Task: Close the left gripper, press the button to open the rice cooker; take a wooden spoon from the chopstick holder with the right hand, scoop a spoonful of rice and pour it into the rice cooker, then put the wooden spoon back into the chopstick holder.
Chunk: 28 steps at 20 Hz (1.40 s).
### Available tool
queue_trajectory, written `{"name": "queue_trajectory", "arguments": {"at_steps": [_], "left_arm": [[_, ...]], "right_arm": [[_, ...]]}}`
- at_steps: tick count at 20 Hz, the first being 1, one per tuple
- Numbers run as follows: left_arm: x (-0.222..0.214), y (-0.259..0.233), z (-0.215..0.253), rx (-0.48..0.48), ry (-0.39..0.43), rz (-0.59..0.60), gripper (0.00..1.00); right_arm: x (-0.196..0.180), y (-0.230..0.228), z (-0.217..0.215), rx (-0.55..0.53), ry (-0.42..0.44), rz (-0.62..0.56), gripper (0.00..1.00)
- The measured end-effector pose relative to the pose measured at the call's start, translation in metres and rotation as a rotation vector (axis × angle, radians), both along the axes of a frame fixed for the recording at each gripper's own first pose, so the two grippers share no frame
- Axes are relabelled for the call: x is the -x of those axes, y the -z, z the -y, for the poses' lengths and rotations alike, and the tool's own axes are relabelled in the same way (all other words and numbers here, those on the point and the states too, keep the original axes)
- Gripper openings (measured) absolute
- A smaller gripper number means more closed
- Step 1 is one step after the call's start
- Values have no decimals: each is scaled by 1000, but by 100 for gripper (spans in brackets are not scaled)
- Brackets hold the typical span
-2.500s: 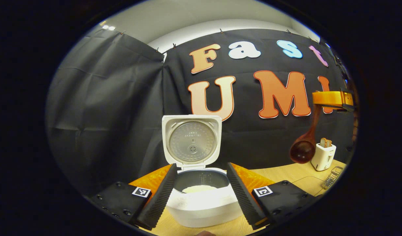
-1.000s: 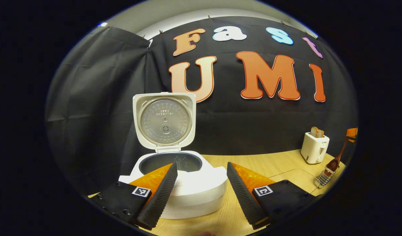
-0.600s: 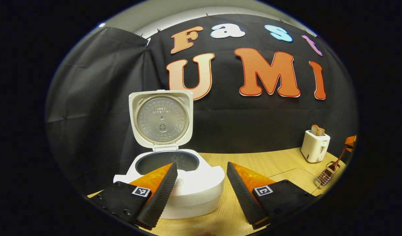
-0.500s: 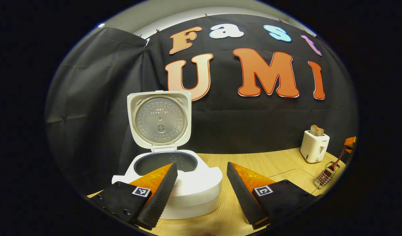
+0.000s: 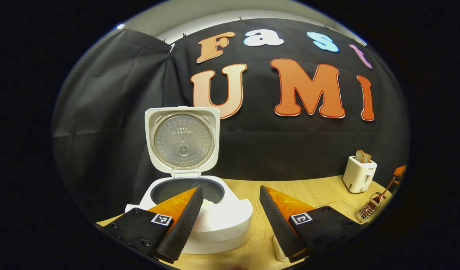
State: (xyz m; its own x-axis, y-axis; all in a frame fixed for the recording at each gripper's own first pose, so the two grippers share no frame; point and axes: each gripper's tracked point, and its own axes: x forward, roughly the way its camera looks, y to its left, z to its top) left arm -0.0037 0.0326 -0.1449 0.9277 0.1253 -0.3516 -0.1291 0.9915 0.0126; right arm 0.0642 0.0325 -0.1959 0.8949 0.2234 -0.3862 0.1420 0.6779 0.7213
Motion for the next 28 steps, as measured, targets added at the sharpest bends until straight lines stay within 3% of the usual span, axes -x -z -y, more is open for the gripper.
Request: {"name": "queue_trajectory", "arguments": {"at_steps": [2,5,7,9,10,11,12,16,25,26,28], "left_arm": [[-5,-5,1,18,15,8,98],[-13,-19,-8,-28,5,36,98],[-20,-25,1,28,38,35,94],[-28,-32,-5,52,43,20,98],[-33,-39,-12,27,38,26,95],[-39,-48,-19,-7,31,40,98],[-43,-55,-25,-42,26,50,98],[-62,-85,-35,-73,19,85,98],[-100,-151,-56,-48,24,132,94],[-102,-156,-55,-46,38,127,98],[-109,-168,-59,-54,44,123,94]], "right_arm": [[0,-11,14,74,18,32,34],[4,-33,32,182,41,79,39],[8,-56,29,249,2,127,45],[11,-77,28,347,-29,181,49],[12,-90,26,396,-46,211,45],[14,-102,24,428,-58,233,59],[14,-112,21,450,-71,252,66],[16,-147,13,553,-97,334,82],[16,-211,12,672,-75,470,89],[16,-216,11,669,-76,468,94],[20,-231,8,669,-86,482,89]]}}
